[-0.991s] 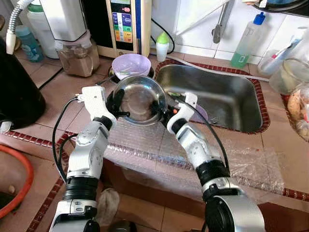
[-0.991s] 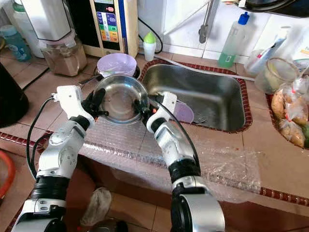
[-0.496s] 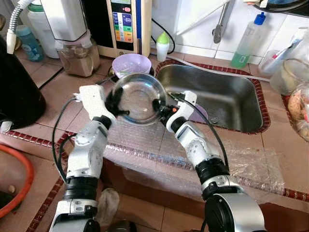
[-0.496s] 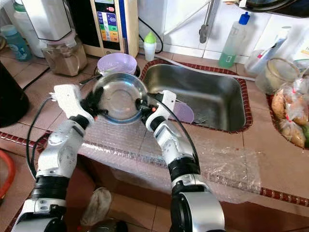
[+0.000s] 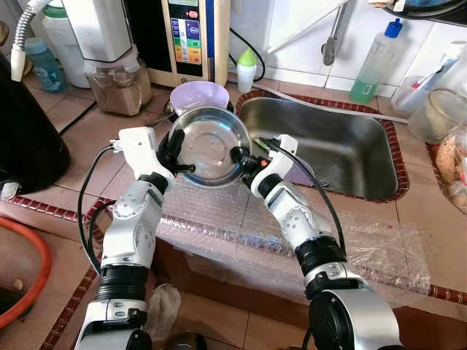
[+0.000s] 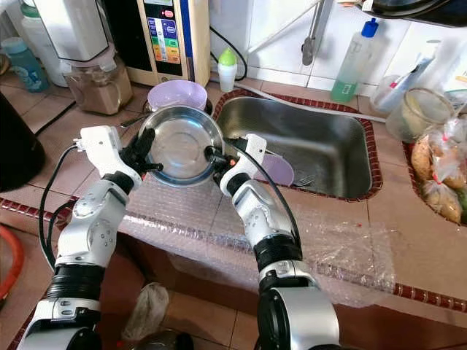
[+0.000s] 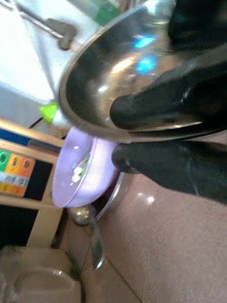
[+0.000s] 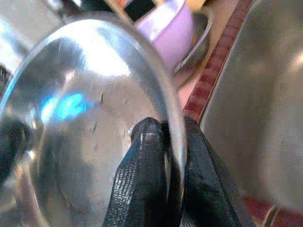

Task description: Kitchen organization

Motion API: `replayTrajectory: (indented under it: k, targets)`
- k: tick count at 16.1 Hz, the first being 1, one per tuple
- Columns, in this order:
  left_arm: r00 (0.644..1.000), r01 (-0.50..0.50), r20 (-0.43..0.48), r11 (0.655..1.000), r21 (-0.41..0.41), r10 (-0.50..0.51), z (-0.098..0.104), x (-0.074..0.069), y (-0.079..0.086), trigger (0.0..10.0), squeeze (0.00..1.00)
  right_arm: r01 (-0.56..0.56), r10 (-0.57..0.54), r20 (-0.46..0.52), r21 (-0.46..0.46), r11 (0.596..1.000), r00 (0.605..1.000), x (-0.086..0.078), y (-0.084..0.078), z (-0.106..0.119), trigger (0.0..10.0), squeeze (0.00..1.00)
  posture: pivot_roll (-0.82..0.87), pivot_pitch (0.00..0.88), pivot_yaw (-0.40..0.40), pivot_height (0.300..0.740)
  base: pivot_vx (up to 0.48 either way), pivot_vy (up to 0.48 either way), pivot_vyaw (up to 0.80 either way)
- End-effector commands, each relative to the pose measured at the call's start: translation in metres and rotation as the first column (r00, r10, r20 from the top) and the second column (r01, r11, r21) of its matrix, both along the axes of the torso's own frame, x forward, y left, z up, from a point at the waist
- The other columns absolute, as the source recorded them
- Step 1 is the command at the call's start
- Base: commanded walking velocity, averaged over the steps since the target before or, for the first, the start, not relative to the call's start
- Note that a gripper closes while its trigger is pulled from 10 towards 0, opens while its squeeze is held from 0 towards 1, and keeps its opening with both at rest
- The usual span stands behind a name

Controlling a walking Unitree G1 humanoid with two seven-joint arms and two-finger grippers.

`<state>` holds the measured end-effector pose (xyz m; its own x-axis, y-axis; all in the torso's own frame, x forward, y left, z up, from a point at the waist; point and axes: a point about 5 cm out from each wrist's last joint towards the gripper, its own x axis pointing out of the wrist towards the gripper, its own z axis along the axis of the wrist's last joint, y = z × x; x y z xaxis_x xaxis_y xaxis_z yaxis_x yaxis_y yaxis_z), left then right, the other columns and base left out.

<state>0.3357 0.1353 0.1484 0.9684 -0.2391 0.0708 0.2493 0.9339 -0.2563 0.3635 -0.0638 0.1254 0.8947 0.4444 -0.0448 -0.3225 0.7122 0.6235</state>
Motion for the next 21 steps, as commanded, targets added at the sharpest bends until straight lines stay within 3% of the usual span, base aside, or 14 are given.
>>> replayTrajectory:
  k: [1, 4, 9, 11, 15, 16, 18, 19, 21]
  targets:
    - [0.998, 0.060, 0.025, 0.997, 0.043, -0.061, 0.005, -0.001, -0.010, 10.0, 1.00, 0.049, -0.049, 0.015, -0.018, 0.999, 0.999, 0.007, -0.005, 0.008, 0.0, 0.00, 0.02, 0.000, 0.009, 0.740, 0.000, 0.000, 0.00]
    - [0.993, 0.075, 0.074, 0.988, 0.136, -0.086, 0.010, -0.002, -0.016, 10.0, 1.00, 0.086, -0.086, 0.041, 0.005, 0.996, 0.995, 0.013, -0.018, 0.018, 0.0, 0.00, 0.02, 0.000, 0.009, 0.740, 0.000, 0.000, 0.00]
    - [0.988, 0.064, 0.124, 0.978, 0.200, -0.090, 0.018, -0.002, -0.018, 10.0, 1.00, 0.159, -0.168, 0.108, 0.084, 0.984, 0.980, 0.023, -0.034, 0.041, 0.0, 0.00, 0.02, 0.000, 0.010, 0.740, 0.000, 0.000, 0.00]
    - [0.984, 0.064, 0.148, 0.974, 0.217, -0.098, 0.022, -0.003, -0.020, 10.0, 1.00, 0.310, -0.313, 0.173, 0.043, 0.950, 0.934, 0.030, -0.059, 0.056, 0.0, 0.00, 0.02, 0.000, 0.011, 0.740, 0.000, 0.000, 0.00]
    - [0.981, 0.107, 0.128, 0.957, 0.269, -0.145, 0.014, -0.006, -0.024, 10.0, 1.00, 0.425, -0.417, 0.209, 0.005, 0.905, 0.885, 0.037, -0.088, 0.068, 0.0, 0.00, 0.02, 0.000, 0.013, 0.740, 0.000, 0.000, 0.00]
    - [0.981, 0.118, 0.115, 0.951, 0.284, -0.157, 0.010, -0.008, -0.025, 10.0, 1.00, 0.466, -0.451, 0.203, -0.031, 0.884, 0.869, 0.038, -0.097, 0.066, 0.0, 0.00, 0.02, 0.000, 0.013, 0.740, 0.000, 0.000, 0.00]
    - [0.978, 0.144, 0.094, 0.930, 0.338, -0.185, 0.002, -0.011, -0.027, 10.0, 1.00, 0.566, -0.548, 0.146, -0.286, 0.773, 0.823, 0.036, -0.125, 0.044, 0.0, 0.00, 0.02, 0.000, 0.013, 0.740, 0.000, 0.000, 0.00]
    - [0.979, 0.149, 0.080, 0.922, 0.357, -0.188, -0.003, -0.012, -0.027, 10.0, 1.00, 0.578, -0.586, 0.096, -0.353, 0.736, 0.804, 0.031, -0.136, 0.029, 0.0, 0.00, 0.03, 0.000, 0.014, 0.740, 0.000, 0.000, 0.00]
    - [0.977, 0.161, 0.067, 0.912, 0.377, -0.200, -0.008, -0.015, -0.028, 10.0, 1.00, 0.588, -0.622, 0.056, -0.401, 0.702, 0.781, 0.025, -0.147, 0.015, 0.0, 0.00, 0.03, 0.000, 0.014, 0.740, 0.000, 0.000, 0.00]
